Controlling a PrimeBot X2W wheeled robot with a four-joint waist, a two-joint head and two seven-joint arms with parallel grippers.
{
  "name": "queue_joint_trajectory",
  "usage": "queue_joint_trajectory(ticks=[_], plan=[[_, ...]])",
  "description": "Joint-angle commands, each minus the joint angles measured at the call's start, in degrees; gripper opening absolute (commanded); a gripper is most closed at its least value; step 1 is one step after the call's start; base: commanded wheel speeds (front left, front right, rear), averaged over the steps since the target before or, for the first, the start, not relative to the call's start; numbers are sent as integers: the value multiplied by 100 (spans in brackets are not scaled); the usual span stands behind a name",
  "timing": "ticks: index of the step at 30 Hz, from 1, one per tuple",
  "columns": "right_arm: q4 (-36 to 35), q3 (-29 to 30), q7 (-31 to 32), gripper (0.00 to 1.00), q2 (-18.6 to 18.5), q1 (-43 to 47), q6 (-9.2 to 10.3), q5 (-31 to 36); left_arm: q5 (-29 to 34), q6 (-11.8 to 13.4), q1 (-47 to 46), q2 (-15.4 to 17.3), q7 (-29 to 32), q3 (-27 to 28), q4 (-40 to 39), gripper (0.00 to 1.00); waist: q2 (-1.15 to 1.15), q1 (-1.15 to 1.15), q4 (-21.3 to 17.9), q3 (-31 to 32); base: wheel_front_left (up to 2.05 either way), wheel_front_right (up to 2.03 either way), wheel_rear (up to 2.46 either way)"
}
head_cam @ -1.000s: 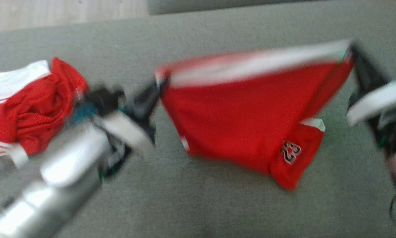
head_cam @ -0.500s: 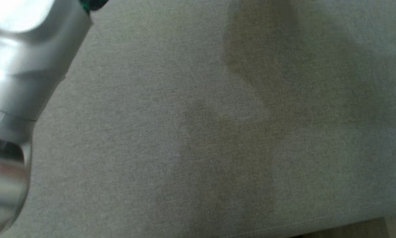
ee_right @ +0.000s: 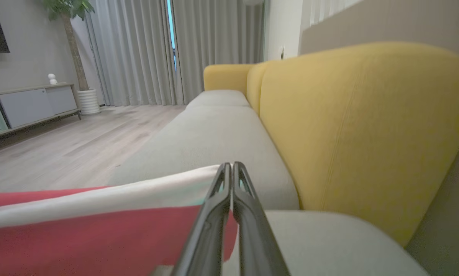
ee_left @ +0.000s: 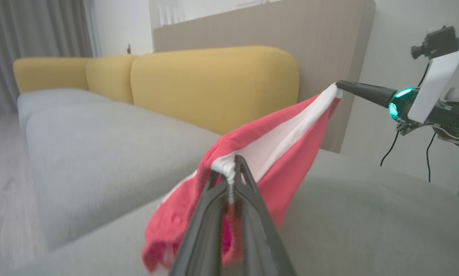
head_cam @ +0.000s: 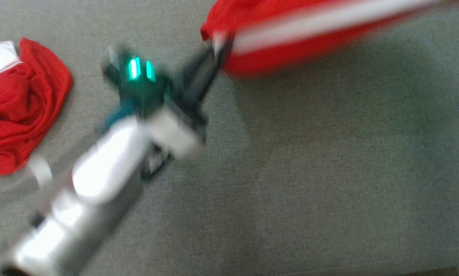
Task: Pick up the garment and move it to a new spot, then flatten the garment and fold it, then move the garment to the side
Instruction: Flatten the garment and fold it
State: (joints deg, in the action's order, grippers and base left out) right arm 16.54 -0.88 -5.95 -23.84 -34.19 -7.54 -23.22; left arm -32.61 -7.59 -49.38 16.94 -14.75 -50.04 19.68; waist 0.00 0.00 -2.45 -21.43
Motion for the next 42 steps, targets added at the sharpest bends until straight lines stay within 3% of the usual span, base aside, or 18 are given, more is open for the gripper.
queue_joint_trajectory(ticks=[1,12,17,21,27,37,42], plan=[[-514,143,71,0,72,541,5,-36,158,11,486,180,-24,372,-385,0,0,0,63,171,0,0,0],[-2175,716,845,0,761,3414,5,-32,623,10,3235,123,-24,574,-963,0,0,0,160,918,0,0,0],[-3026,1062,1250,0,929,4404,5,-84,560,10,4008,120,-25,619,-1020,0,0,0,245,1271,0,0,0],[-3633,1440,1536,0,1021,4853,5,-45,237,10,4176,245,-17,313,-1111,0,0,0,410,1421,0,0,0],[-3557,1565,1780,0,944,4272,5,63,-715,10,3506,54,137,54,-1369,0,0,0,653,1243,0,0,0],[-1955,726,1923,0,285,2042,5,257,-2450,10,2050,-707,435,459,-497,0,0,0,1010,541,0,0,0],[-1150,162,2033,0,-8,1061,5,364,-2874,10,1590,-905,479,517,95,0,0,0,1098,276,0,0,0]])
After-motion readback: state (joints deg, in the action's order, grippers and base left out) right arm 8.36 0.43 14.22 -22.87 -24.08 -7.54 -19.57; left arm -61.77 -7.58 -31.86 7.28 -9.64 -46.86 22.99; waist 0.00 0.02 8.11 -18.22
